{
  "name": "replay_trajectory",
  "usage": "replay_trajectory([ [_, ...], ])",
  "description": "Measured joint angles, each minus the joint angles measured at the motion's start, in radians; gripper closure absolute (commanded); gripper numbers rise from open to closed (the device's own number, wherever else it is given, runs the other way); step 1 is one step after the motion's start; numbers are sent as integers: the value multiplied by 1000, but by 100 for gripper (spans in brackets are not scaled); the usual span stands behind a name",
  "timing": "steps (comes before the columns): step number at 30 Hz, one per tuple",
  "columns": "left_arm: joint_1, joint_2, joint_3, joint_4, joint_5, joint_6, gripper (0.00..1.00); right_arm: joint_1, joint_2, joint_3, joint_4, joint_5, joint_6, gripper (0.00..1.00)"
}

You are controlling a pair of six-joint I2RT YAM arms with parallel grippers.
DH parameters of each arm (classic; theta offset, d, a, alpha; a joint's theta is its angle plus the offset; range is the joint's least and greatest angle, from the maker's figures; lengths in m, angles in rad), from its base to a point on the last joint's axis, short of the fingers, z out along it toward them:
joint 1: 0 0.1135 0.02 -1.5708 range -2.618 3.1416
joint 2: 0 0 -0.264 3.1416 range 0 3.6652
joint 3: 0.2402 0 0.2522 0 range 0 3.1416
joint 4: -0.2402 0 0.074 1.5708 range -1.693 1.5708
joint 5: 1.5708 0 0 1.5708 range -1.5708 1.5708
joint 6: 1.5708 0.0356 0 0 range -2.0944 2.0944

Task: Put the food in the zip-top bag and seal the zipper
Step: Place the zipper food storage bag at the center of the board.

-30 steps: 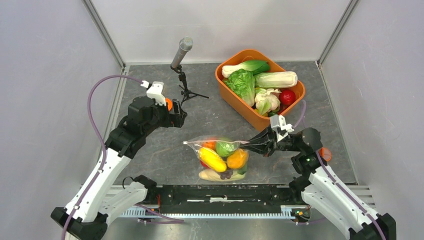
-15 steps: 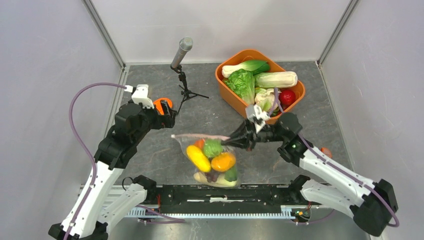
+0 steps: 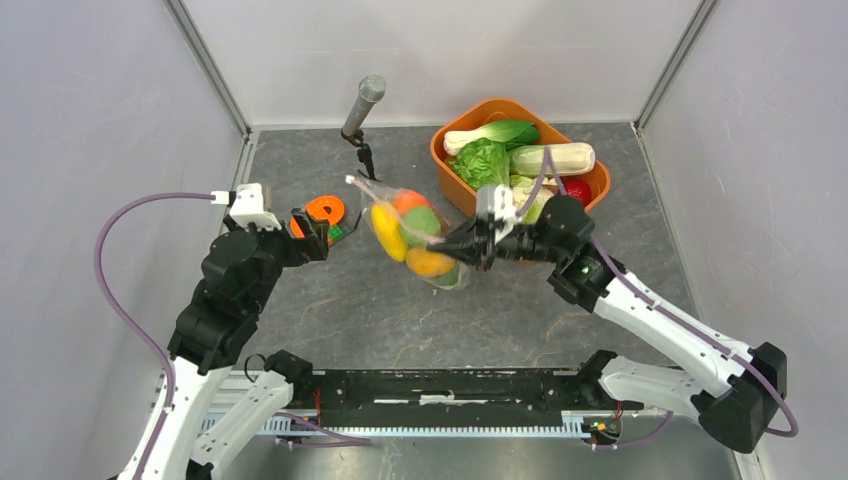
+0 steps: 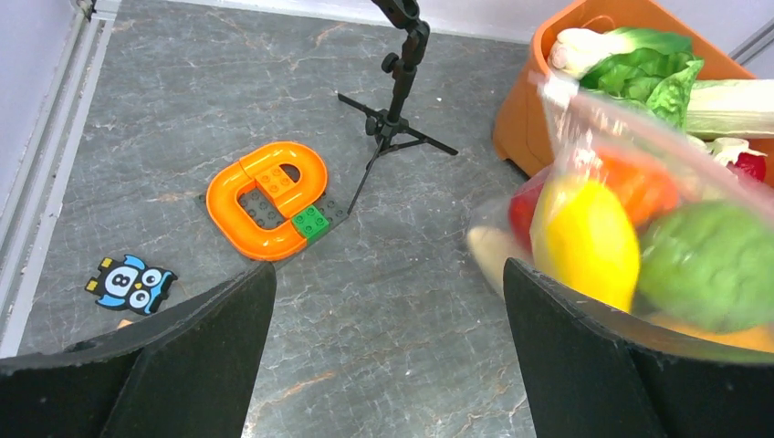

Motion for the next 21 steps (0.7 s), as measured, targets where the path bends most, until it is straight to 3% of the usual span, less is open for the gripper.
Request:
replay_trajectory([
  [2, 0, -2, -7, 0, 0, 0, 0, 35, -21, -74, -31, -35, -54, 89],
  [3, 0, -2, -11, 0, 0, 0, 0, 56, -23, -103, -61, -41, -79, 80],
  [5, 0, -2, -23, 5, 0, -1, 0, 104, -8, -163, -153, -51, -126, 49],
  [8, 0, 3, -37, 15, 2, -2, 0, 159, -3, -260, -229, -62, -148, 32],
  [12, 0, 23, -42, 28, 11, -17, 0, 185, -113, -386, -218, -51, -127, 27],
  [16, 0, 41, -42, 33, 29, -29, 0, 185, -217, -394, -138, -16, -114, 26],
  [21, 0, 40, -43, 38, 43, -37, 0, 185, -183, -389, -43, 36, -66, 34],
])
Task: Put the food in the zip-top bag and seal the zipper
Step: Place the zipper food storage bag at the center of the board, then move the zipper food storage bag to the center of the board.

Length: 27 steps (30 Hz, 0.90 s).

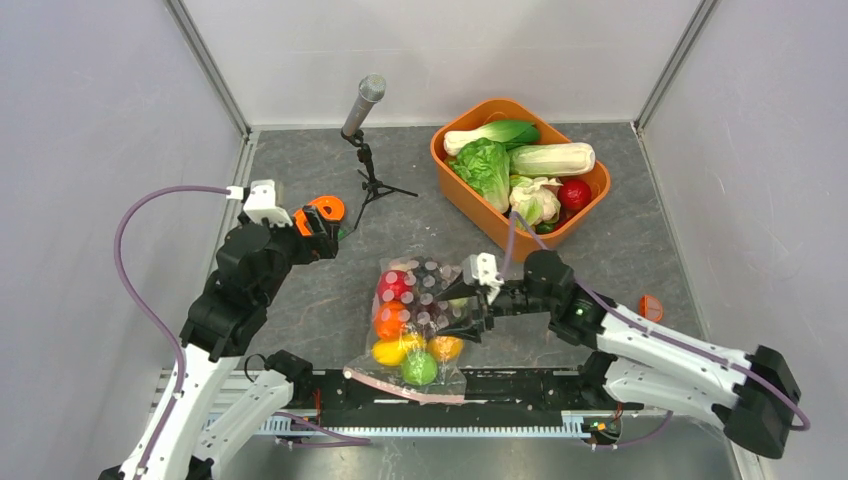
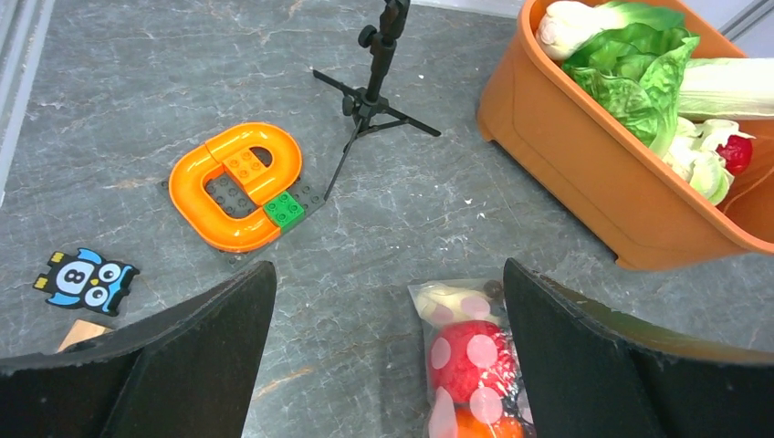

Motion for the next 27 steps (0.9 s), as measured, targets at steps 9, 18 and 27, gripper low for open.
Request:
replay_trajectory([
  [9, 0, -6, -28, 3, 19, -8, 0, 128, 230, 24, -16, 16, 41, 46],
  [18, 0, -10, -43, 8, 23, -10, 0, 284, 375, 91, -37, 99, -4, 46],
  [27, 0, -6, -60, 15, 34, -15, 0, 282, 491, 95, -40, 312, -3, 43],
])
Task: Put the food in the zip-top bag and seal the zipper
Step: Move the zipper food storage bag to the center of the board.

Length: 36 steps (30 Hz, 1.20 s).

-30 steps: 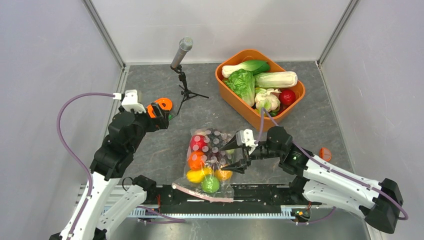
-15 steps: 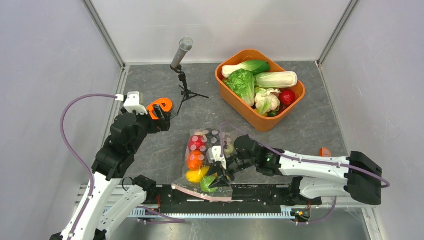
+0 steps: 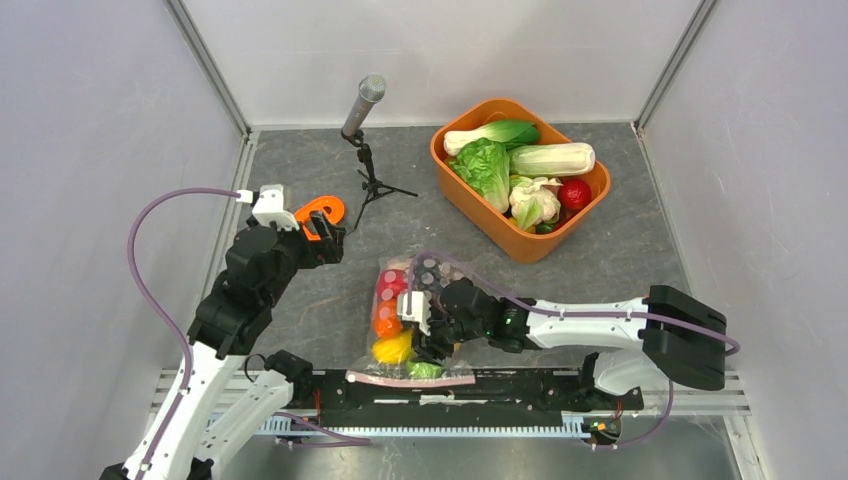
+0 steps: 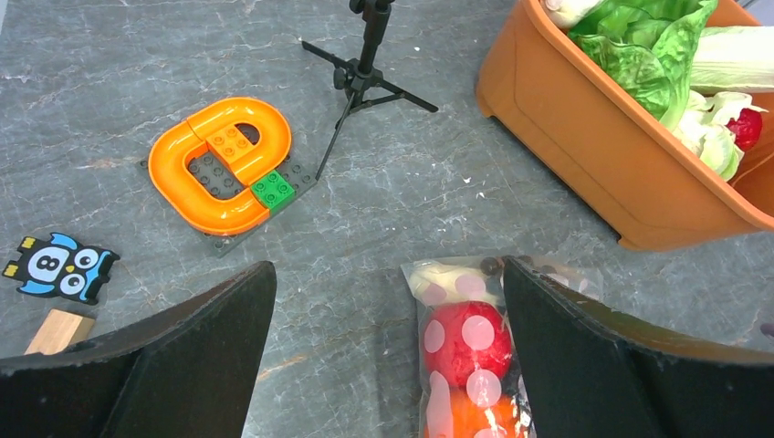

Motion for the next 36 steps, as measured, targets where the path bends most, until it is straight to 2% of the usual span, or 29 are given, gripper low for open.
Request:
replay_trajectory([
  [11, 0, -18, -20, 5, -2, -6, 0, -97, 10, 16, -11, 170, -5, 37],
  [18, 0, -19, -30, 7, -1, -8, 0, -108, -23, 8, -11, 249, -6, 26],
  [21, 0, -18, -37, 8, 0, -8, 0, -111, -98, -27, 1, 247, -10, 18],
  [27, 0, 4, -43, 24, 4, -24, 0, -113, -360, -109, 70, 266, -24, 4],
  [32, 0, 16, -61, 39, 4, -33, 0, -116, -557, -138, 107, 457, -53, 2],
  [36, 0, 17, -71, 53, 3, -37, 0, -156, -599, -113, 74, 658, -80, 2],
])
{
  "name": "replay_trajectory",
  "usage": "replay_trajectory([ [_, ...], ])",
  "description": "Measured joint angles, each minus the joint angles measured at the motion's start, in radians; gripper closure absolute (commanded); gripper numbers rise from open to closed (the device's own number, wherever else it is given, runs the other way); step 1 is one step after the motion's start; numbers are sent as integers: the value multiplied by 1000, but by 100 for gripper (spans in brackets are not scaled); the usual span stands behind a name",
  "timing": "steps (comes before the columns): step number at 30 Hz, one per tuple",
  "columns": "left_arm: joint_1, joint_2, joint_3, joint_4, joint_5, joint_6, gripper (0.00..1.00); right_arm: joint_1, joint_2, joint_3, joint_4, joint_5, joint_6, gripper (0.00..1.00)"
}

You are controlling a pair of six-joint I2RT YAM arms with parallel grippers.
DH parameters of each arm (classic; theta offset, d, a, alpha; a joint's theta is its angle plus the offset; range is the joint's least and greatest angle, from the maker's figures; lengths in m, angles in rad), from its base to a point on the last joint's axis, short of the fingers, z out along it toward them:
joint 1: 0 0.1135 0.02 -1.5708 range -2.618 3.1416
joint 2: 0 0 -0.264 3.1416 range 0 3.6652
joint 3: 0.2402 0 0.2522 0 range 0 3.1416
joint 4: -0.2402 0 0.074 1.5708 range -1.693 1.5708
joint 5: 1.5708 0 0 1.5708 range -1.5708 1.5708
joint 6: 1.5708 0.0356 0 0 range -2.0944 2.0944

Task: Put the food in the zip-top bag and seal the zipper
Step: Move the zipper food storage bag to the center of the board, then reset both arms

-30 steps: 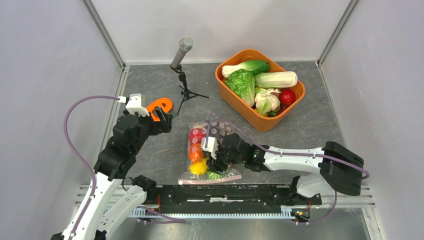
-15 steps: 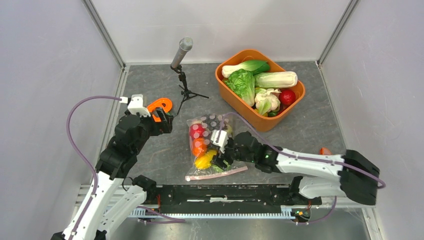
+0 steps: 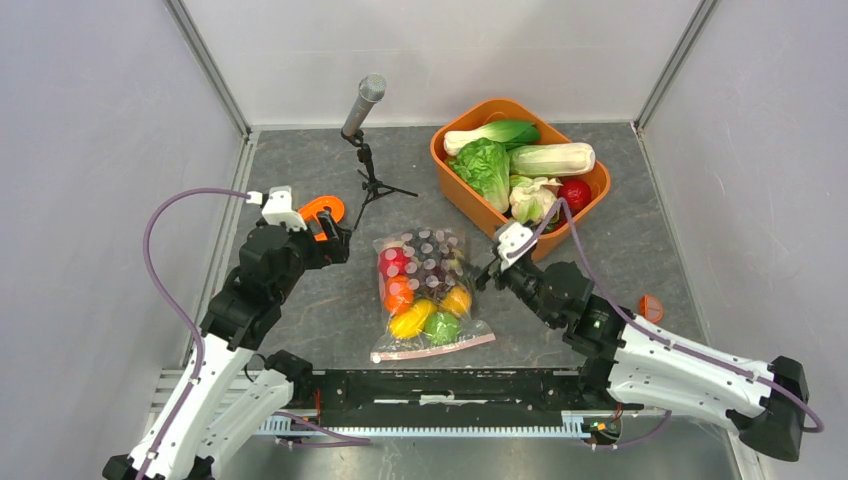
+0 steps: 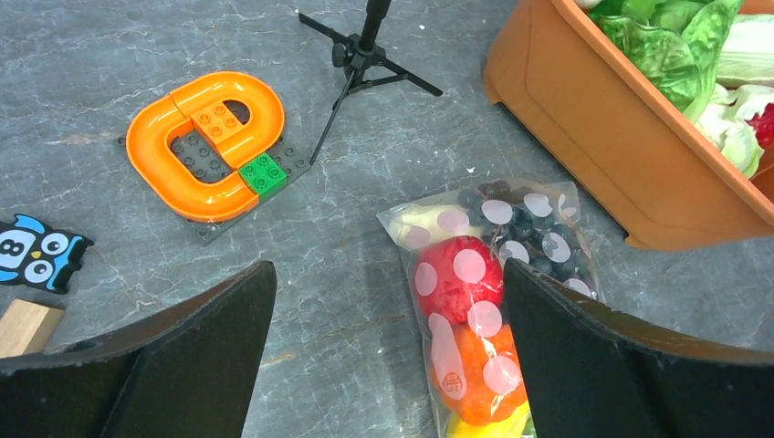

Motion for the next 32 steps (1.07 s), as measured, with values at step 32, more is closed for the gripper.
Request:
replay_trajectory([
  [32, 0, -55, 25, -32, -290, -80, 0, -970, -173, 21, -343, -144, 288, 2],
])
